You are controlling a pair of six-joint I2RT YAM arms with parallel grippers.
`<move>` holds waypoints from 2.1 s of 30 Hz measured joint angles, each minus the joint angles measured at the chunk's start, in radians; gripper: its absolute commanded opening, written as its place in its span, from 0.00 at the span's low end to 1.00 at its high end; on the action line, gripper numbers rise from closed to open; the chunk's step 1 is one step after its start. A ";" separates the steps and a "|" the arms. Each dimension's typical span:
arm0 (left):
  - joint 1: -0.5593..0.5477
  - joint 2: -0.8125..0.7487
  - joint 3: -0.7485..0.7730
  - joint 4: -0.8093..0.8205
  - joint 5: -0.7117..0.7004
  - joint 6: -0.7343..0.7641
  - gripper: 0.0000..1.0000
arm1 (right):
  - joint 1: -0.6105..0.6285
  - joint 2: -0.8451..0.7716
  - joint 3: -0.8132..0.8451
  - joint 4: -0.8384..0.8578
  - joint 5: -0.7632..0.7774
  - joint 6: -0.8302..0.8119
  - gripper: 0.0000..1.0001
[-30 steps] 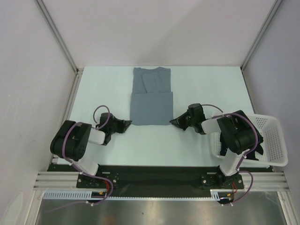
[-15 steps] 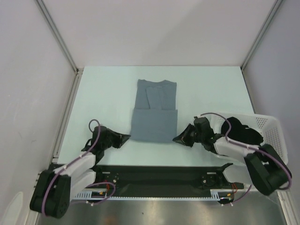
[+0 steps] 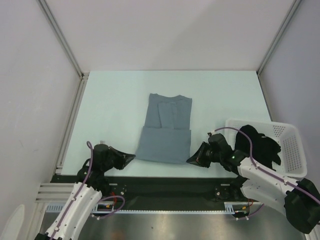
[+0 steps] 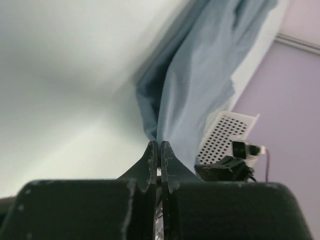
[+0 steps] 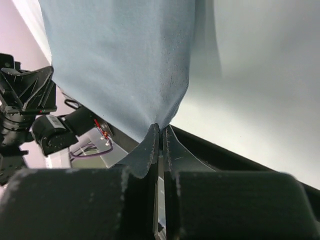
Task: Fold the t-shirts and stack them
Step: Fold the tshirt
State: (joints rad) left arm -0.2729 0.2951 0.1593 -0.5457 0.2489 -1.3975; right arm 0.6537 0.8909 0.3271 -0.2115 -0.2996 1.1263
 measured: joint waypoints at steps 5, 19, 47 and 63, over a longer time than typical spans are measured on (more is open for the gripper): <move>0.000 0.207 0.133 -0.063 -0.015 0.082 0.00 | -0.017 0.075 0.122 -0.083 -0.002 -0.068 0.00; 0.045 1.145 0.829 0.200 0.012 0.363 0.00 | -0.333 0.673 0.753 -0.192 -0.167 -0.345 0.00; 0.117 1.876 1.556 0.351 0.234 0.362 0.00 | -0.512 1.286 1.427 -0.286 -0.339 -0.420 0.00; 0.134 2.025 1.617 0.422 0.238 0.288 0.00 | -0.536 1.519 1.688 -0.349 -0.365 -0.420 0.03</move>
State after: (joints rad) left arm -0.1390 2.3199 1.7760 -0.1234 0.4866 -1.1095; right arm 0.1177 2.4104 2.0151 -0.5610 -0.6643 0.7059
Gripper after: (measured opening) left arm 0.016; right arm 0.030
